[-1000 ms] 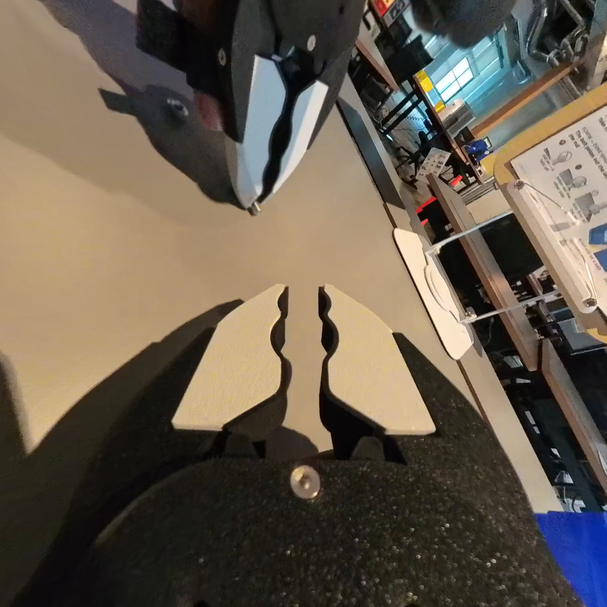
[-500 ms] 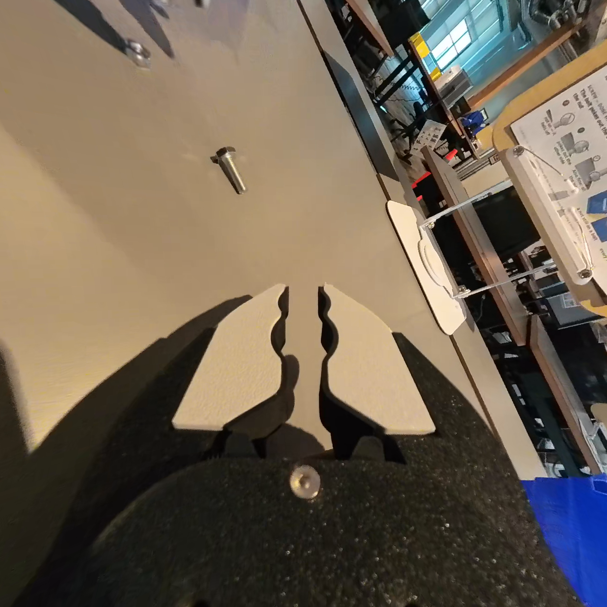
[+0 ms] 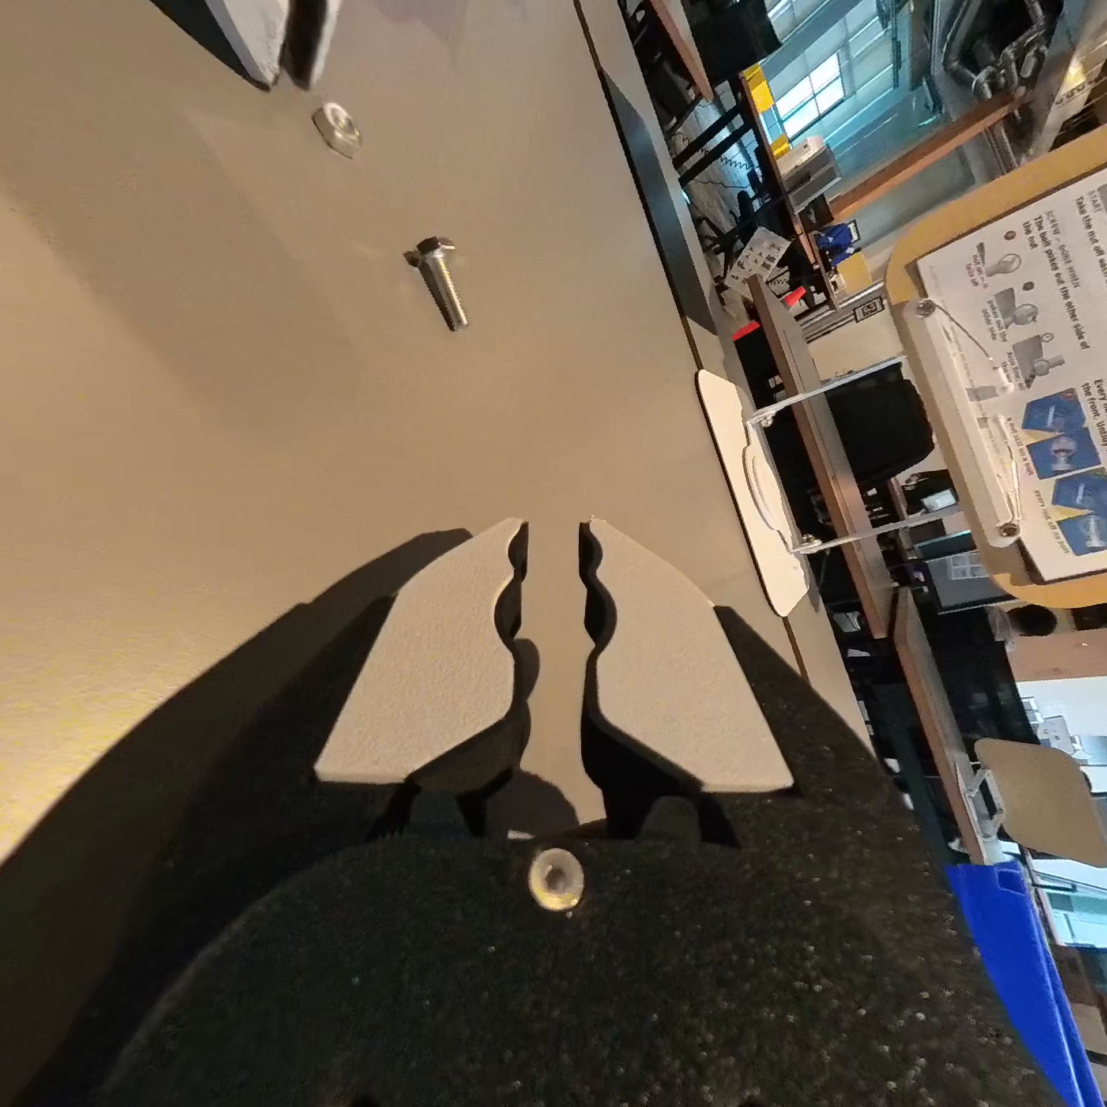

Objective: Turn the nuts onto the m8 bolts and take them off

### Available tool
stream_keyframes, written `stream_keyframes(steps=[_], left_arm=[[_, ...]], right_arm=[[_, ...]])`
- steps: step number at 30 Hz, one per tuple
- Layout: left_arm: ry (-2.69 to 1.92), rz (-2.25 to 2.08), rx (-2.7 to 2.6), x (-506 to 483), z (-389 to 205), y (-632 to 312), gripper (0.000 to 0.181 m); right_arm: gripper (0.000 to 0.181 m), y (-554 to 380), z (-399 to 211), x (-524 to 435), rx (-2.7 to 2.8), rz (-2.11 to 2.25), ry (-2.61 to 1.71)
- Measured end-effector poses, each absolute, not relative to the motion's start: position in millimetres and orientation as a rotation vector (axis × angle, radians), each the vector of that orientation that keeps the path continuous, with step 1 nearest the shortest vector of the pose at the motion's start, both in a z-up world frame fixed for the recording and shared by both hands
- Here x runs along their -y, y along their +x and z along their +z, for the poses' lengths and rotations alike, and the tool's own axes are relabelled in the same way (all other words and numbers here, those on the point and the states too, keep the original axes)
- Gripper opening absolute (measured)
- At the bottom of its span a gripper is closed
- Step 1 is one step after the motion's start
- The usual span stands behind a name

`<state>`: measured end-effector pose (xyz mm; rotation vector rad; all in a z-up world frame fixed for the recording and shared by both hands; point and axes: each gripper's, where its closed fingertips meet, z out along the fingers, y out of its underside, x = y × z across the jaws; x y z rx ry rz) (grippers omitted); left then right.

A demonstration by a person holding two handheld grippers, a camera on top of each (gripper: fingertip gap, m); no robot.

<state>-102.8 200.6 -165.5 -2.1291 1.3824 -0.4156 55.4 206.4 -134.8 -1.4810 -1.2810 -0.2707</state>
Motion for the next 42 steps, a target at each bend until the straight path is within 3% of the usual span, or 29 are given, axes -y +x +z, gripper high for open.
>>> stream_keyframes(steps=[3,6,8,11,20,25,29,34,42], left_arm=[[-2.099,-0.373,-1.362,-207,-158,-101,0.025],[-2.106,-0.423,-1.332,-216,-157,-96,0.026],[-2.134,-0.422,-1.35,-218,-165,-96,0.021],[-2.14,-0.537,-1.332,-212,-166,-85,0.0],[-2.048,-0.528,-1.475,-173,-165,-30,0.0],[-2.071,-0.366,-1.327,-206,-149,-55,0.024],[-2.147,-0.363,-1.334,-215,-166,-67,0.031],[-2.114,-0.542,-1.306,-210,-166,-49,0.014],[-2.035,-0.679,-1.475,-160,-166,9,0.014]], right_arm=[[0.016,55,-135,-207,1.285,-0.287,-1.474],[0.016,55,-136,-207,1.287,-0.297,-1.472],[0.016,54,-136,-207,1.295,-0.303,-1.468],[0.014,54,-137,-206,1.305,-0.312,-1.457],[0.014,55,-135,-208,1.288,-0.313,-1.462],[0.014,57,-137,-208,1.294,-0.34,-1.458],[0.012,56,-137,-210,1.296,-0.351,-1.46],[0.011,56,-138,-209,1.3,-0.36,-1.454],[0.011,58,-137,-211,1.282,-0.379,-1.459]])
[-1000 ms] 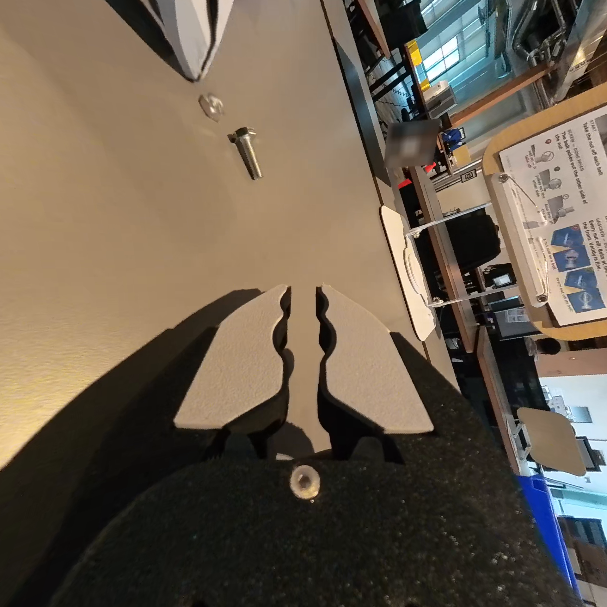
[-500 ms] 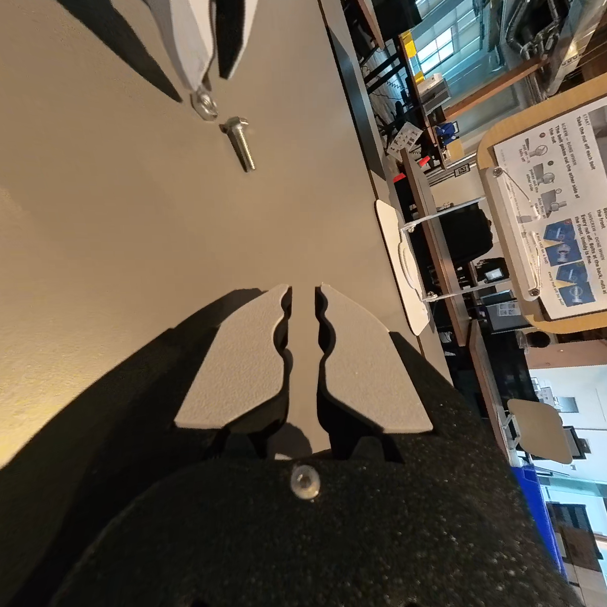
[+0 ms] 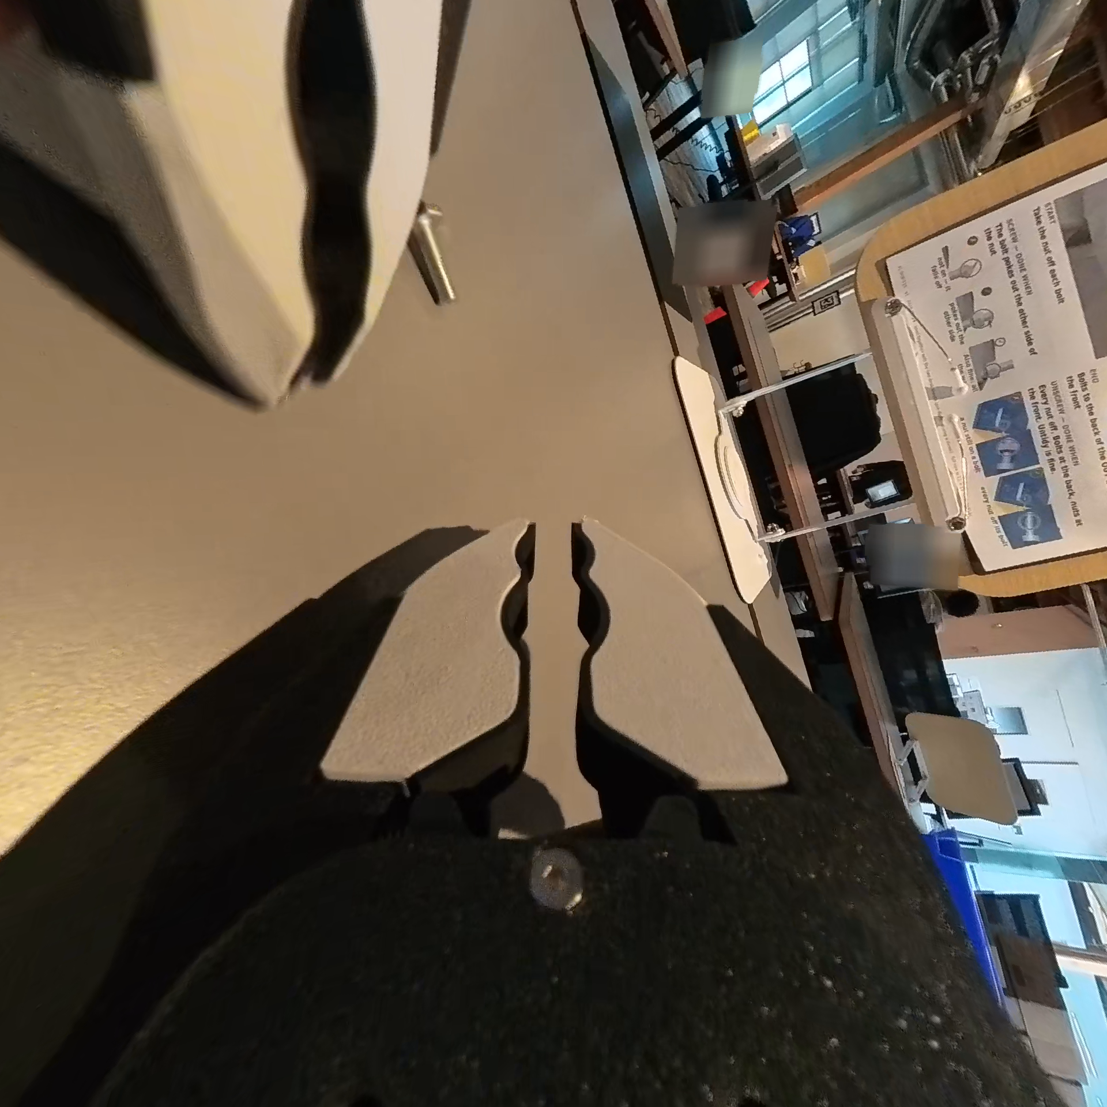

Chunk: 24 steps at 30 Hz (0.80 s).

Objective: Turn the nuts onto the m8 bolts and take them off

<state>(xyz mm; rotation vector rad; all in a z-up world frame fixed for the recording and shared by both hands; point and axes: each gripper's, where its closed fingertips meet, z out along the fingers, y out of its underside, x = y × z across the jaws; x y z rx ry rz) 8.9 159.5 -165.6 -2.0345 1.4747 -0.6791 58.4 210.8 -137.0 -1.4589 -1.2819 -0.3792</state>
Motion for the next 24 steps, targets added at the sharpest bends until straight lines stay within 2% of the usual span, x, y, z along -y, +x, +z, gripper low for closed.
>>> stream_keyframes(steps=[7,9,13,18,24], left_arm=[[-1.966,-0.647,-1.395,-172,-147,55,0.015],[-1.985,-0.627,-1.337,-175,-151,55,0.027],[-1.906,-0.451,-1.2,-176,-147,45,0.036],[-1.687,-0.22,-0.901,-162,-105,20,0.036],[-1.397,-0.101,-0.819,-114,-72,5,0.031]], right_arm=[[0.011,81,-127,-220,1.149,-0.388,-1.521],[0.012,89,-123,-222,1.111,-0.376,-1.54],[0.012,95,-122,-225,1.071,-0.35,-1.571],[0.012,97,-122,-227,1.059,-0.361,-1.578],[0.012,106,-117,-228,1.01,-0.363,-1.594]])
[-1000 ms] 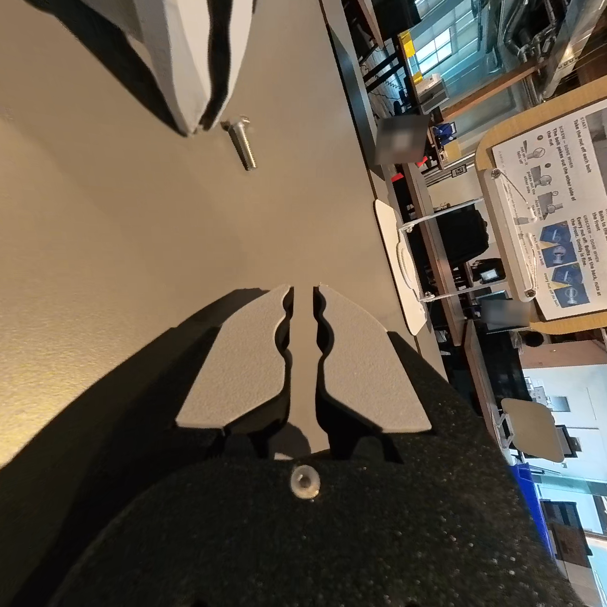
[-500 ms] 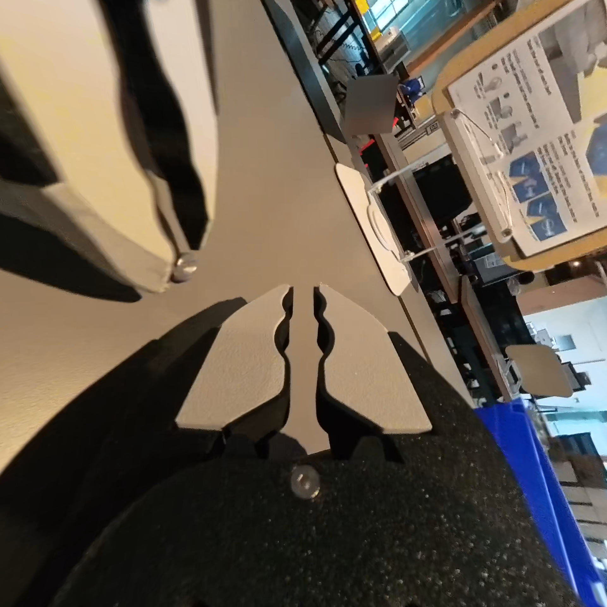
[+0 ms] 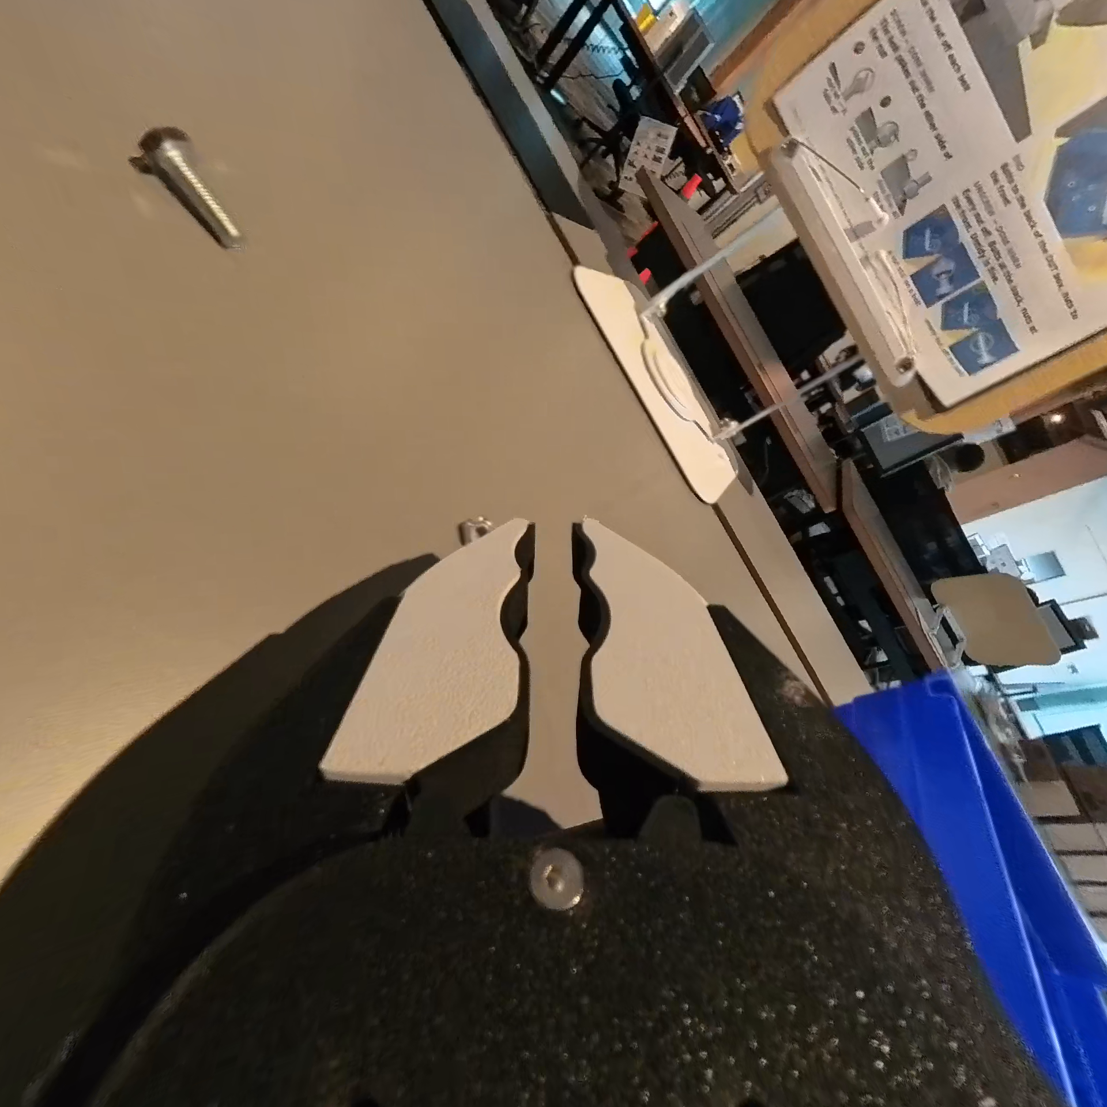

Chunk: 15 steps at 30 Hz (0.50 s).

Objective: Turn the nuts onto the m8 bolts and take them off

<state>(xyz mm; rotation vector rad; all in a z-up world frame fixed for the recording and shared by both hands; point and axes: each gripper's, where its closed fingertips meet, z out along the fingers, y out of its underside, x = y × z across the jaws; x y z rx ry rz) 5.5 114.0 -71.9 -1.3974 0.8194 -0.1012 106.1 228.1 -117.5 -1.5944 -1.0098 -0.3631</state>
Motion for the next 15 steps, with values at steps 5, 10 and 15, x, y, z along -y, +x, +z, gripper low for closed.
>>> stream_keyframes(steps=[5,10,15], left_arm=[[-1.558,-0.434,-0.853,-145,-57,3,0.037],[-1.834,-0.669,-1.068,-258,-61,-7,0.033],[-2.012,0.636,-1.043,-400,-97,-143,0.031]], right_arm=[[0.012,134,-101,-233,0.833,-0.276,-1.64],[0.012,151,-93,-235,0.669,-0.095,-1.69],[0.012,151,-97,-236,0.701,-0.126,-1.696]])
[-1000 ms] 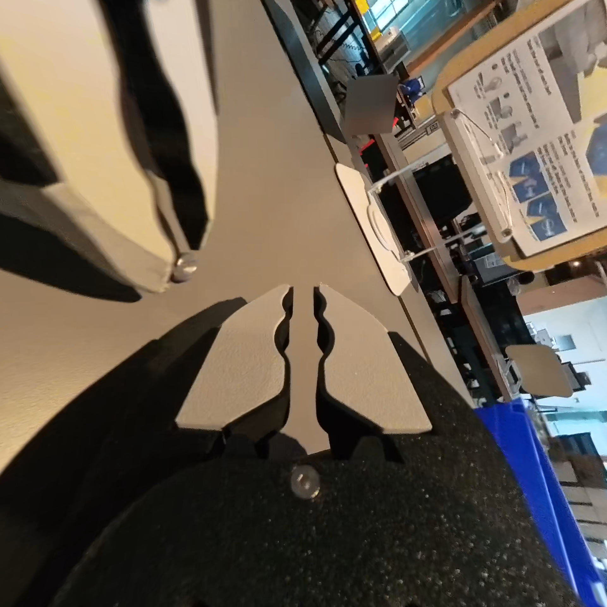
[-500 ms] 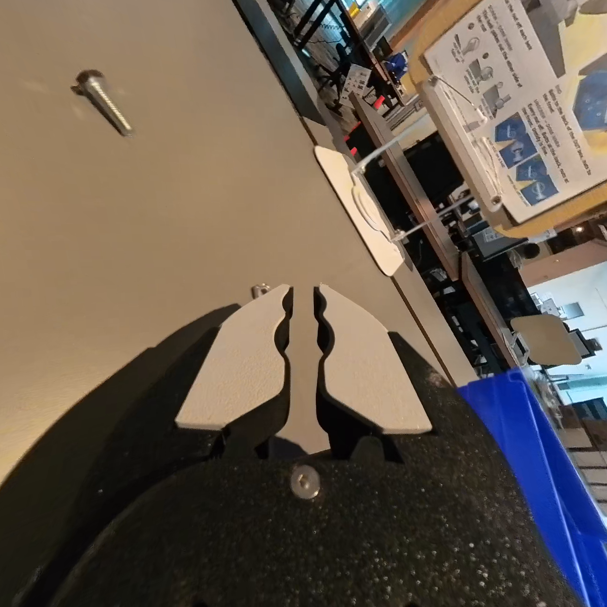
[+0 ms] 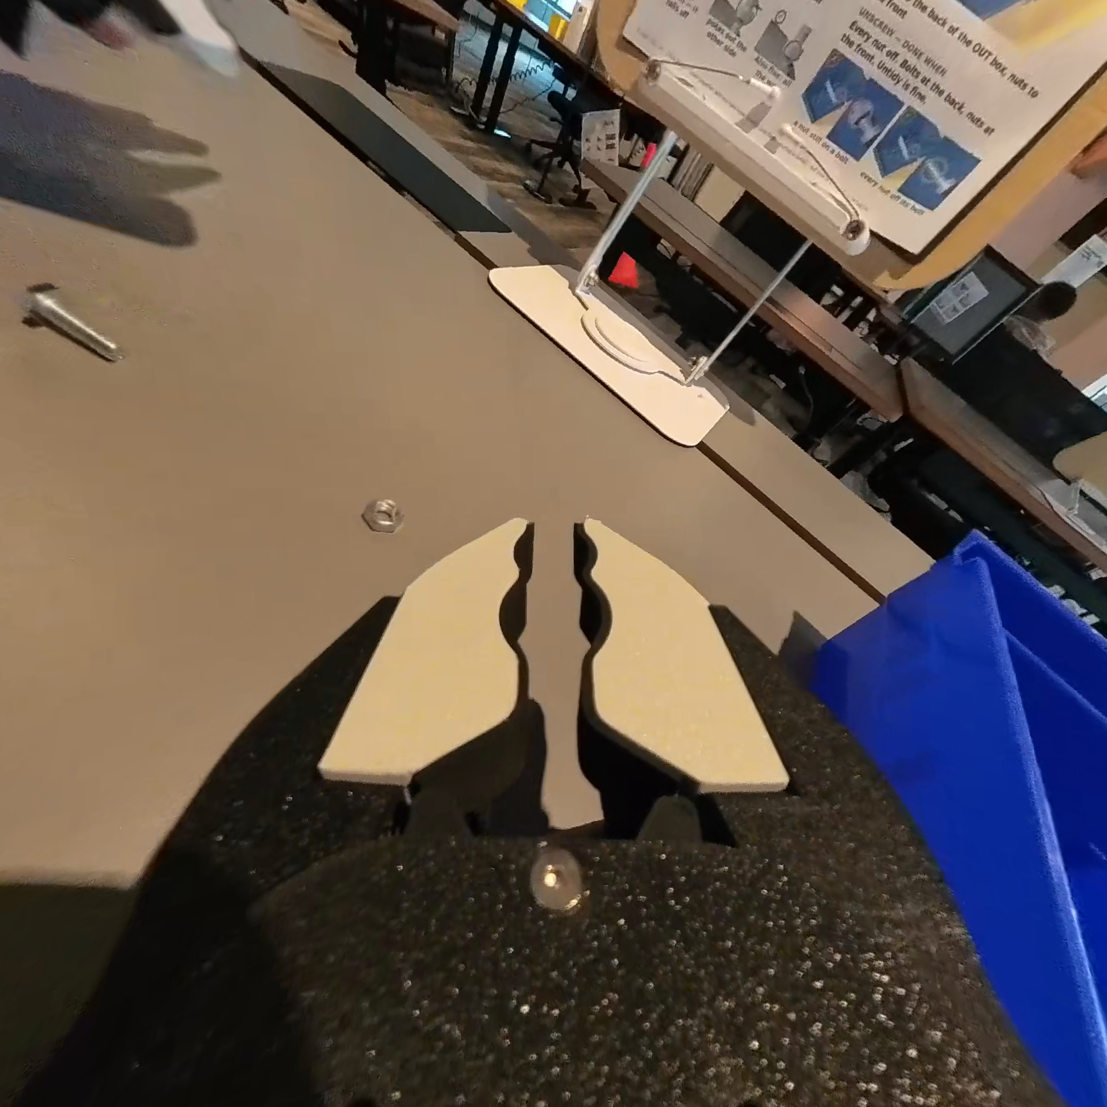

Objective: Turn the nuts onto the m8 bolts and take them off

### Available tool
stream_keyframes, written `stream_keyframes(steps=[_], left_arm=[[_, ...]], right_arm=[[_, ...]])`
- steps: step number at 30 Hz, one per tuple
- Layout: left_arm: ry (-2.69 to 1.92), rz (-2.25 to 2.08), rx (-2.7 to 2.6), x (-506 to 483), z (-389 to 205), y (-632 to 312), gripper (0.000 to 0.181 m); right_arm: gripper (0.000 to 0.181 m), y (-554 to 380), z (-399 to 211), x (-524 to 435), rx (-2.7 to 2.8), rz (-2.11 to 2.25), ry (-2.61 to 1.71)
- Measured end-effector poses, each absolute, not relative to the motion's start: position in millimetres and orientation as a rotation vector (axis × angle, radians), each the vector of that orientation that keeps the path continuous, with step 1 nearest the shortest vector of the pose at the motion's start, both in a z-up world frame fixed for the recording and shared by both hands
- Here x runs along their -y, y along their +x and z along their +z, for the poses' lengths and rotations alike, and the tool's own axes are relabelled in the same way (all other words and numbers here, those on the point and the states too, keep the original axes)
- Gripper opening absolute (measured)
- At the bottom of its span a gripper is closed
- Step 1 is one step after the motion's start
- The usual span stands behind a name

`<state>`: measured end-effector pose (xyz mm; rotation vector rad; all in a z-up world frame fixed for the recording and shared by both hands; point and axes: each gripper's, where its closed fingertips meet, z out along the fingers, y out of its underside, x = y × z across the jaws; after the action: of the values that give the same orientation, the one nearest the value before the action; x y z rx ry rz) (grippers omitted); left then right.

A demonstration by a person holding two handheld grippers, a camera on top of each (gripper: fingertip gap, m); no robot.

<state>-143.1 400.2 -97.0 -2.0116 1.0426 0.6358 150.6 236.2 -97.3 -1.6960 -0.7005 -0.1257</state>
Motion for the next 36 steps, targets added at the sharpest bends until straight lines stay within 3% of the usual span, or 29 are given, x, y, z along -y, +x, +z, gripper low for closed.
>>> stream_keyframes(steps=[3,7,11,16,30,32,35,36], left_arm=[[-1.824,-0.214,-0.711,-358,-62,-39,0.029],[-1.555,-0.492,-0.615,-299,-24,26,0.037],[-1.567,-0.761,-0.388,-291,-8,51,0.04],[-1.666,-0.868,-0.069,-314,-18,38,0.043],[-1.722,-0.897,0.126,-337,-39,3,0.042],[-1.722,-0.923,0.154,-338,-42,-2,0.042],[-1.723,-0.972,0.206,-338,-46,-6,0.039],[-1.724,-0.98,0.212,-338,-47,-6,0.039]], right_arm=[[0.015,140,-89,-230,0.709,-0.051,-1.662],[0.027,99,-64,-209,0.706,0.188,-1.548],[0.04,37,-26,-176,0.62,0.483,-1.391],[0.072,5,-14,-178,0.413,0.569,-1.409],[0.067,-3,-19,-188,0.329,0.31,-1.461],[0.064,-9,-22,-189,0.344,0.375,-1.482],[0.077,-10,-33,-197,0.29,0.545,-1.554],[0.069,-14,-35,-197,0.283,0.633,-1.569]])
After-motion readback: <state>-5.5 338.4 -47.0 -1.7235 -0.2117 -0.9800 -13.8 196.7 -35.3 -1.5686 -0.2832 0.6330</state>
